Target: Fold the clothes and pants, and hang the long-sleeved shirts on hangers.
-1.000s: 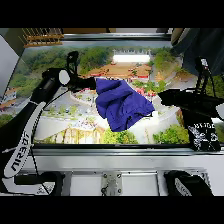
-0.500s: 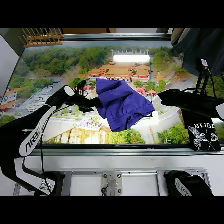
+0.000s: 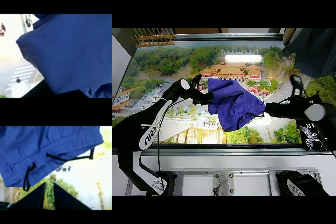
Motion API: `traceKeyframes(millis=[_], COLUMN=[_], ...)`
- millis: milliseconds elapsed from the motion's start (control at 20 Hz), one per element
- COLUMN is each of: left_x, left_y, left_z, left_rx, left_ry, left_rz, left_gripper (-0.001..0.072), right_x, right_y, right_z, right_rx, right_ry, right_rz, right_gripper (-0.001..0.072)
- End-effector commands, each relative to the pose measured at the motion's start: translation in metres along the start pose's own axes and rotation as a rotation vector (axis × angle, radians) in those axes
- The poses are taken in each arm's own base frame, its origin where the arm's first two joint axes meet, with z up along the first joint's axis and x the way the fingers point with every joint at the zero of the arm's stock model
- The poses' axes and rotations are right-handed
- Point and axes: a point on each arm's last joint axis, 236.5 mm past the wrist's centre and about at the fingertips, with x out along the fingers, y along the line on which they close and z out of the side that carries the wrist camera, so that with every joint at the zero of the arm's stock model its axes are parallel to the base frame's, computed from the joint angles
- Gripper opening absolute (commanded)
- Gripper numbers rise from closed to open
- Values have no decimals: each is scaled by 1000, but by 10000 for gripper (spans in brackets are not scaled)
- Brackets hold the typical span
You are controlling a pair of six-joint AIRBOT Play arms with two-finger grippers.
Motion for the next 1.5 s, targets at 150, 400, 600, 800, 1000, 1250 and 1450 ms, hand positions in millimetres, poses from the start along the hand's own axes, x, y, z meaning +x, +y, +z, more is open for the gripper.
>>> traceKeyframes(millis=[150,400,600,800,1000,1250,1450], left_x=[-30,-30,-30,-31,-66,-198,-322], left_y=[10,11,11,11,7,-19,-79], left_z=[0,-1,-1,-2,12,24,-22], left_rx=[87,87,87,87,90,127,264], left_ry=[3,10,8,12,-65,-301,-433], left_rz=[88,89,89,89,86,68,49], left_gripper=[4,4,4,4,3,4,4], right_x=[115,156,167,169,147,22,-141], right_y=[46,96,103,104,103,94,113], right_z=[-95,-103,-98,-80,-52,19,61], right_rx=[333,420,441,450,309,-21,-127], right_ry=[298,220,165,85,28,-60,-288], right_rz=[63,159,175,193,227,252,327], right_gripper=[707,707,706,100,11,11,10])
